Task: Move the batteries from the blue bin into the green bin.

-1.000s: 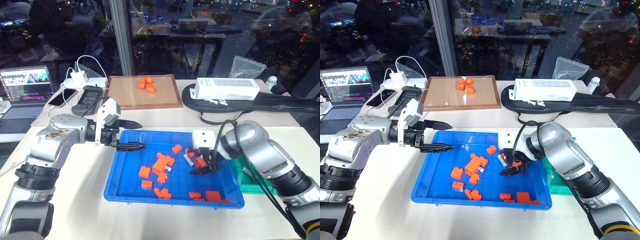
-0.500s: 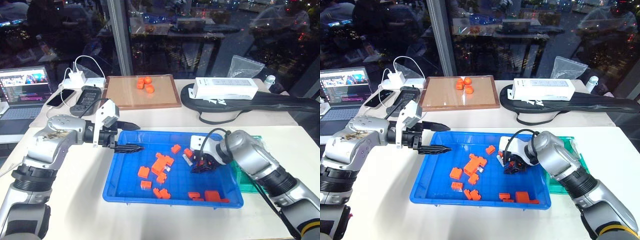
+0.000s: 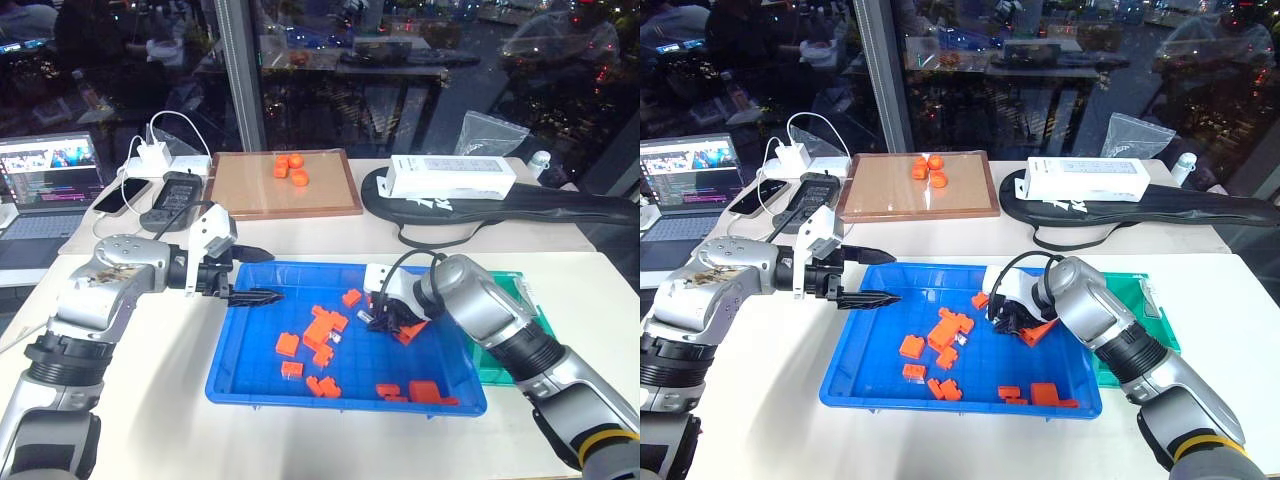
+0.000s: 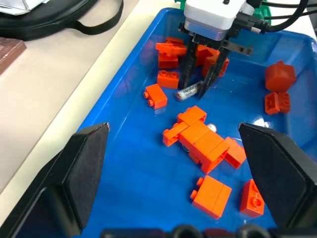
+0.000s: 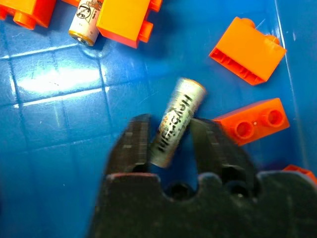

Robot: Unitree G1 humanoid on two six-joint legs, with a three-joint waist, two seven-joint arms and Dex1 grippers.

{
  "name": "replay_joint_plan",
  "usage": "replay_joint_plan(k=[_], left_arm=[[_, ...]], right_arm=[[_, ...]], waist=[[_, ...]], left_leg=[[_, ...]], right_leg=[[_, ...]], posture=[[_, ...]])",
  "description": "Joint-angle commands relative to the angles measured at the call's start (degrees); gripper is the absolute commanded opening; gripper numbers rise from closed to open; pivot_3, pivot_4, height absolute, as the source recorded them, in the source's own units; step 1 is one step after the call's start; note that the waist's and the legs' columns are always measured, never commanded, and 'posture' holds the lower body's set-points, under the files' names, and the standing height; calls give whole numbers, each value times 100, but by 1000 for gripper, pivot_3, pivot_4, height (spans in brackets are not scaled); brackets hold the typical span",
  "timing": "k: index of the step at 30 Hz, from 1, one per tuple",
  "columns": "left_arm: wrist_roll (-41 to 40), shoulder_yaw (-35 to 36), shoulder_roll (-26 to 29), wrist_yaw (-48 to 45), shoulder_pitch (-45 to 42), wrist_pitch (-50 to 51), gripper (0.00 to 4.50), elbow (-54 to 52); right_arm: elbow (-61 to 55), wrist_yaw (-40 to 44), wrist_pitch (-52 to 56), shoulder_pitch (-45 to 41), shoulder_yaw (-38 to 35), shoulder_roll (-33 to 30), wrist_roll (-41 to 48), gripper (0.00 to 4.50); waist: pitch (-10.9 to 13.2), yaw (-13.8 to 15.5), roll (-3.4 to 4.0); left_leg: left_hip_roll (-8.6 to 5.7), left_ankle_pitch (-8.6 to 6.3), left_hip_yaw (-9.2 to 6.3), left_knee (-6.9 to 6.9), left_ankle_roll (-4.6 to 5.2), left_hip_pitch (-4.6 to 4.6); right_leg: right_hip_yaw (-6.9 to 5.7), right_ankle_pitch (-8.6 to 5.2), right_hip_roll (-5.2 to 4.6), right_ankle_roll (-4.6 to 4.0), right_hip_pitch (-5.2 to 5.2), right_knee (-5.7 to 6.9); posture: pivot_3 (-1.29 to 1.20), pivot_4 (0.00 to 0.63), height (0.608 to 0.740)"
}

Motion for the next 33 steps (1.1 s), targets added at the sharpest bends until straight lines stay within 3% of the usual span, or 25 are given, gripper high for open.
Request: replay_joint_plan(k=[1,6,14,19,26,28,30,33], left_arm=[[57,53,26,-3,-131,-143,4500,-20],[20,95,-119,73,-270,-133,4500,95],[109,-49,-303,-85,-484,-306,4500,371],[196,-170,-431,-213,-676,-440,4500,619],[250,-193,-443,-299,-748,-501,4500,718],[255,-188,-431,-309,-743,-487,4500,699],[253,-184,-416,-314,-731,-470,4500,676],[238,-162,-388,-303,-714,-431,4500,622]], right_arm=[[-238,53,-64,-15,-131,-83,79,243],[-600,195,337,-272,-975,-392,599,244],[-204,278,258,-415,-2186,-2260,712,244],[-162,295,335,362,-2705,-3114,876,244],[-579,-87,162,1611,-2963,-3268,865,244],[-571,-209,120,1709,-3011,-3294,839,1244],[-622,-212,179,1716,-3048,-3313,914,1734],[-728,-184,187,1407,-3014,-3258,981,2852]], waist=[[0,0,0],[1,21,1],[1,114,0],[1,110,0],[0,-4,17],[1,-17,17],[1,-17,18],[1,-11,18]], left_leg=[[0,0,0,0,0,0],[-1,0,0,-1,0,-3],[-3,-1,4,-8,0,-4],[-3,-1,6,-13,0,-5],[-3,0,-5,-8,1,-4],[-3,0,-12,-7,1,-2],[-3,0,-16,-6,1,-1],[-3,0,-15,-6,1,-1]], right_leg=[[0,0,0,0,-1,0],[0,0,-1,0,-3,1],[-7,0,-9,0,-2,-19],[-3,-1,-10,-1,-1,-21],[7,0,-9,1,-2,-13],[11,0,-9,3,-2,-13],[11,0,-7,5,-2,-12],[10,0,-7,5,-2,-13]], posture=[[0,150,740],[0,150,740],[0,150,740],[0,150,740],[0,150,740],[0,150,740],[0,150,740],[0,150,740]])
